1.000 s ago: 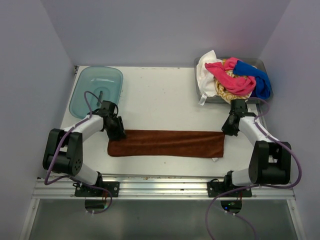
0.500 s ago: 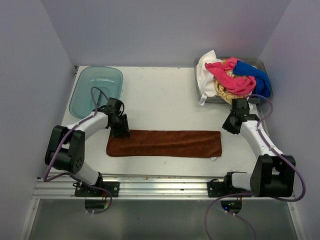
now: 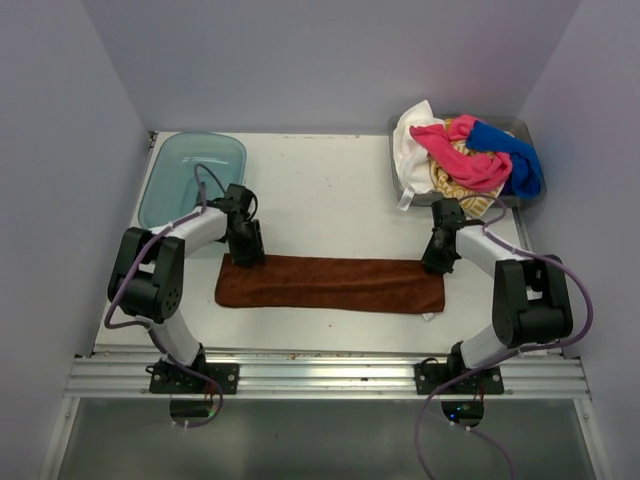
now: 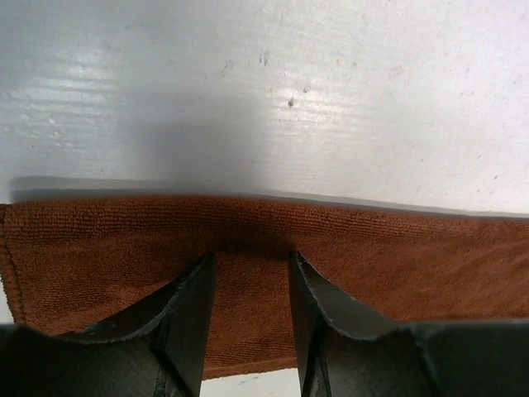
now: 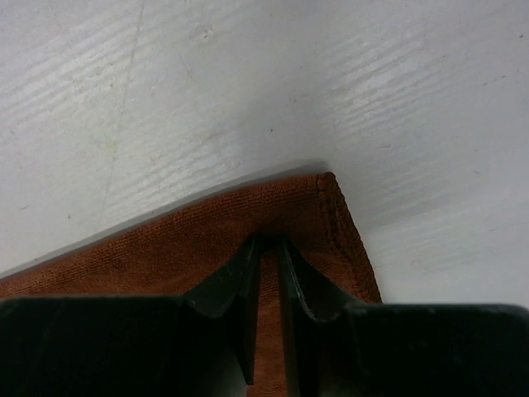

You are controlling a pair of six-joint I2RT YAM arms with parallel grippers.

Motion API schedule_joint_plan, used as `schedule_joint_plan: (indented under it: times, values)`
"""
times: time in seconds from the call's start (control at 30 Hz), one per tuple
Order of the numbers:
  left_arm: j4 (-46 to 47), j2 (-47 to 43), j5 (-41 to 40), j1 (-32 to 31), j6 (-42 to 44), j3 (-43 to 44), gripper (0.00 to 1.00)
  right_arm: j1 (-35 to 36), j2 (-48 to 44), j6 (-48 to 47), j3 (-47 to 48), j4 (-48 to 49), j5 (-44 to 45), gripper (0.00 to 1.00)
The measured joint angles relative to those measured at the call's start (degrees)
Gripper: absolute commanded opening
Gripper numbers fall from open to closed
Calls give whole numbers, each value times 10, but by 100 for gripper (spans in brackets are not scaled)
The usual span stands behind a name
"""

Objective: Roll the towels
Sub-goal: Fold the towel

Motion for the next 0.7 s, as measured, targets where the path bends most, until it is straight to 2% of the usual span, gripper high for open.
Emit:
schedule_joint_plan:
  times: [0.4,0.53,0.63,0.7]
  values:
    - [-13,47,-3,6,0,68,48,-26,20,-7,22,-1,12,21]
    - [-12,47,-10,12,12,75,49,-26,7,-13,22,-8,12,25]
    - [-14,40,-10,18,20,77,49,-28,-23,-14,22,-18,10,34]
    - [-18,25,-10,20,24,77,50,-29,-51,-15,22,-24,10,35]
